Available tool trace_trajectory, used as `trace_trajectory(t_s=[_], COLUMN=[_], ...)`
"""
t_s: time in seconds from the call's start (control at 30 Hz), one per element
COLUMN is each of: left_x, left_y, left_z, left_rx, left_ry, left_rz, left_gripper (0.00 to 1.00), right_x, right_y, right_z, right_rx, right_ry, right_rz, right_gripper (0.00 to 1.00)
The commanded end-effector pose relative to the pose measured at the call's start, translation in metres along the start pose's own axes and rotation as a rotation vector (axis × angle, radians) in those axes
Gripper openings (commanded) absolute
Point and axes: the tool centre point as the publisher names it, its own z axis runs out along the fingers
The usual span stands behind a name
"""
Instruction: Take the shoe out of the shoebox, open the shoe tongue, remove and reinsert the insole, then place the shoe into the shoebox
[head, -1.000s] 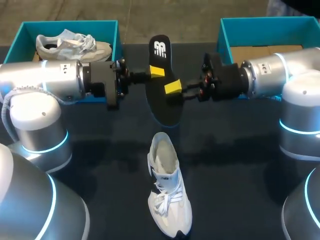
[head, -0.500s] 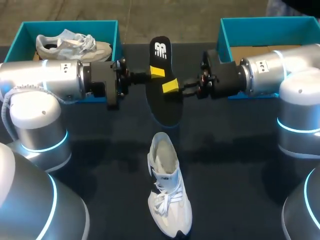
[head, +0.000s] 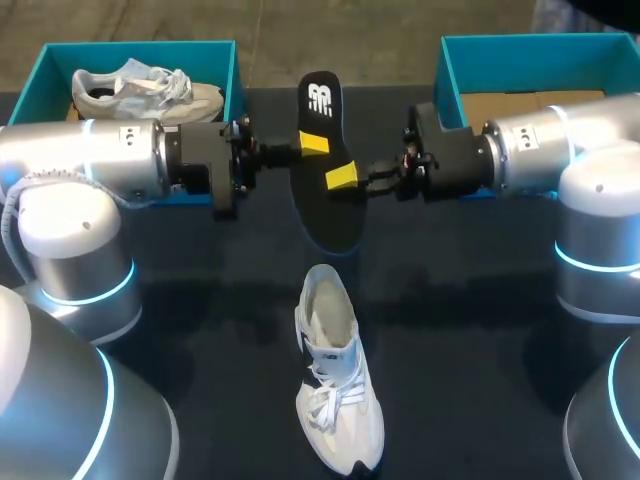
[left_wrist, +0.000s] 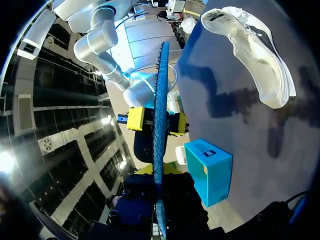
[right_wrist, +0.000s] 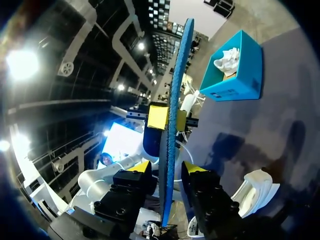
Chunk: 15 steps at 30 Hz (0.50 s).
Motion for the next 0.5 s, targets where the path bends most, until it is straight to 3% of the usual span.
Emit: trace_trajectory(t_s=[0.03,0.5], left_x=[0.0003,-0.0011], left_y=[-0.0019,-0.0062], left_z=[0.0017,0.0006], left_rx=[-0.005,-0.009], left_ry=[-0.004,-0.011], left_rz=[0.001,0.011], left_gripper=[0.0,0.0], right_x=[0.0005,-0.0009], right_y=[-0.0021,-0.0039], right_z=[0.0002,-0.0017], right_rx=[-0.009,-0.021], right_ry=[-0.007,-0.005], right_rz=[0.002,0.008], right_gripper=[0.36,0.26])
